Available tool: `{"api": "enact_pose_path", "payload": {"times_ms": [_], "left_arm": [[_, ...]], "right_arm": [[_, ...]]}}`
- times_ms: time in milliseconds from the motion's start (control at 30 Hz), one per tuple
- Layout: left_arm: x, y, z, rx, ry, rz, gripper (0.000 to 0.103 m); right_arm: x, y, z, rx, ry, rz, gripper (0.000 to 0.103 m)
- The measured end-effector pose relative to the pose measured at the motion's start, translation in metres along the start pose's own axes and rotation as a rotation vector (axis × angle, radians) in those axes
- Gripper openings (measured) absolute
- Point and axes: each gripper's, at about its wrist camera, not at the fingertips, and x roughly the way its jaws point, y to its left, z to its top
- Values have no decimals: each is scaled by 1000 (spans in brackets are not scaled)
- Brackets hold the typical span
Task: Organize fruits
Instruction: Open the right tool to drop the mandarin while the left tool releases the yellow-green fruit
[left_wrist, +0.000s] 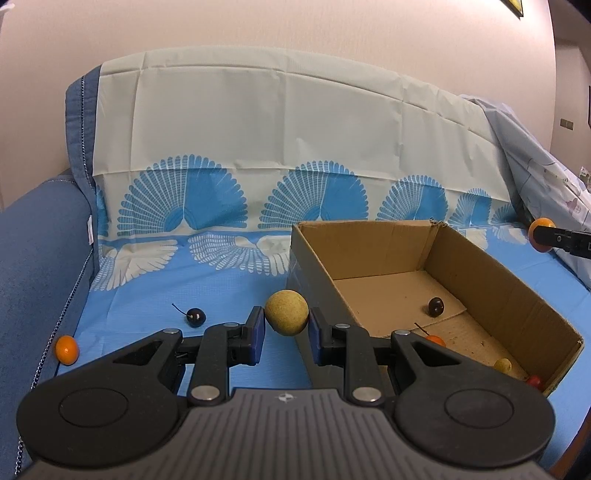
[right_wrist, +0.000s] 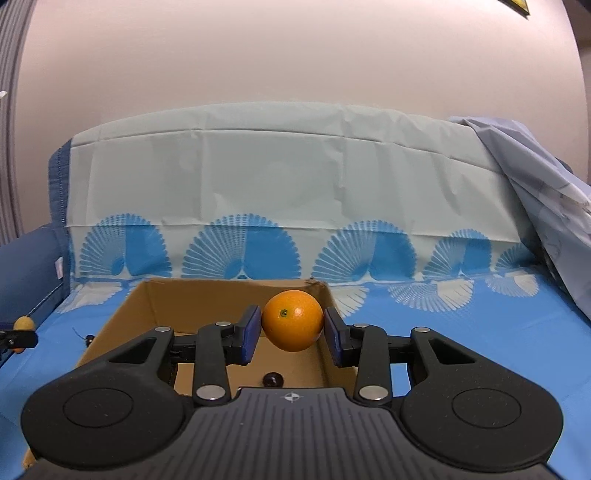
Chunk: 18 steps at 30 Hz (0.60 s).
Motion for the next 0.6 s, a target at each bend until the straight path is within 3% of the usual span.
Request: {"api": "enact_pose_path", "payload": {"times_ms": [400,600], "left_arm": [[-1,-4,-2,10,-2,-6,28],[-9,-25,-6,24,-47,-85,28]], "right_arm": [[1,9,-2,-26,1,18,39],[1,14,-2,-47,4,21,39]]}}
